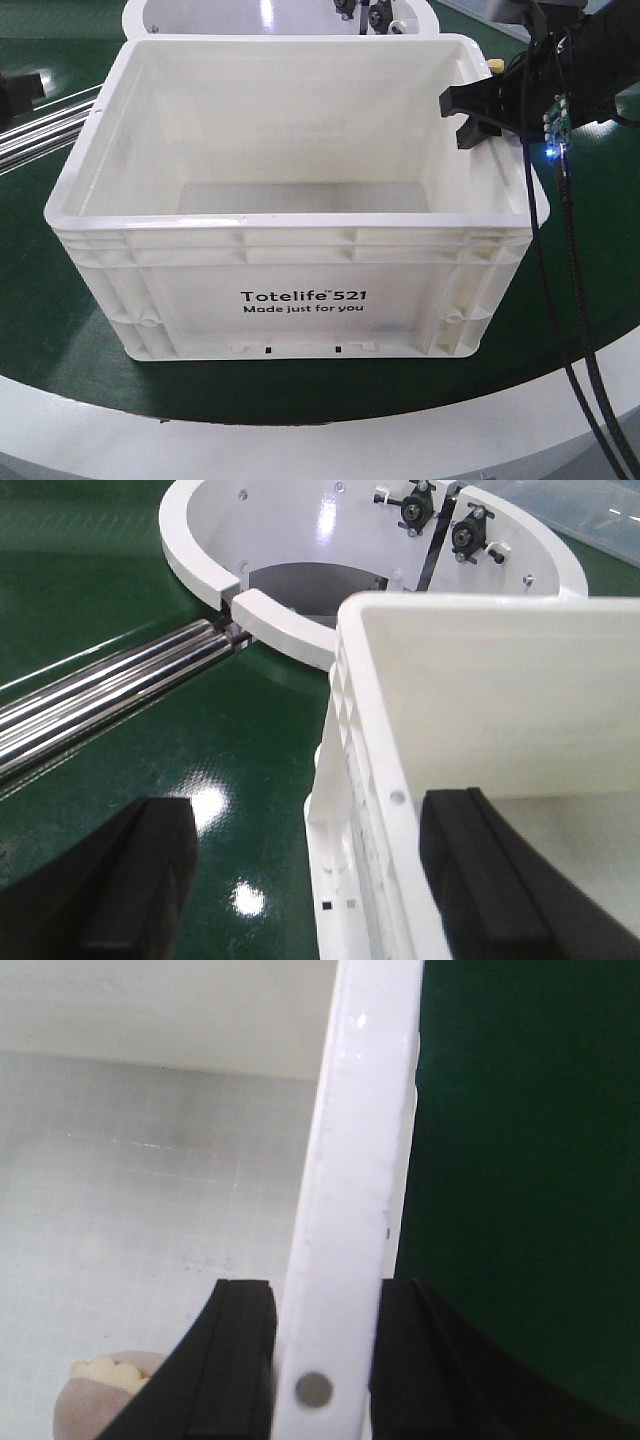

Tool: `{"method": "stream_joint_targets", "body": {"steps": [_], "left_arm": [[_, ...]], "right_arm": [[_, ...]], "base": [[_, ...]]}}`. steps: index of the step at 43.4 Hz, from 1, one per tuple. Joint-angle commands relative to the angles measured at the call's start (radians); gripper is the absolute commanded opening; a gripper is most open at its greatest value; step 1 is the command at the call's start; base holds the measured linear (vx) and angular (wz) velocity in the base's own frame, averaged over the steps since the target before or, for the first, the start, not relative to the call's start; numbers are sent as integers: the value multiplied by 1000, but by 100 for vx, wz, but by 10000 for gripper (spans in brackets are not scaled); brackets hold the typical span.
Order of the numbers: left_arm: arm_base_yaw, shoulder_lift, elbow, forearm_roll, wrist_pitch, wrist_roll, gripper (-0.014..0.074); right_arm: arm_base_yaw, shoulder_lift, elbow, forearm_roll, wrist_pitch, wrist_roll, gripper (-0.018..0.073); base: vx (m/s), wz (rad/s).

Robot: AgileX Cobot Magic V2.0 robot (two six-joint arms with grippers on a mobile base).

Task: Place moving items into box and shelve
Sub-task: 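Grip the crate's side rims with the left and right grippers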

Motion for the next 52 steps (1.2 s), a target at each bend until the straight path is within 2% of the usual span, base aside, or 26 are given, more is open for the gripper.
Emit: {"method": "stream_joint_targets", "body": {"steps": [1, 7, 15, 31, 52], "left_arm": [[-2, 136, -280, -68, 191, 41, 564], [-2, 209, -371, -151, 272, 114, 564], [-2, 294, -451, -219, 336, 138, 564], [-6, 450, -485, -225, 438, 130, 564], [-6, 499, -485, -286, 443, 130, 564]], "right_arm": [[3, -38, -31, 61, -33, -40, -8], [3, -38, -31, 61, -33, -41, -8], [3, -38, -31, 62, -30, -40, -7], [3, -38, -31, 61, -28, -47, -4], [3, -38, -31, 61, -44, -51, -4]], "base": [[0, 0], [0, 0], [0, 0], [0, 0], [0, 0]]}}
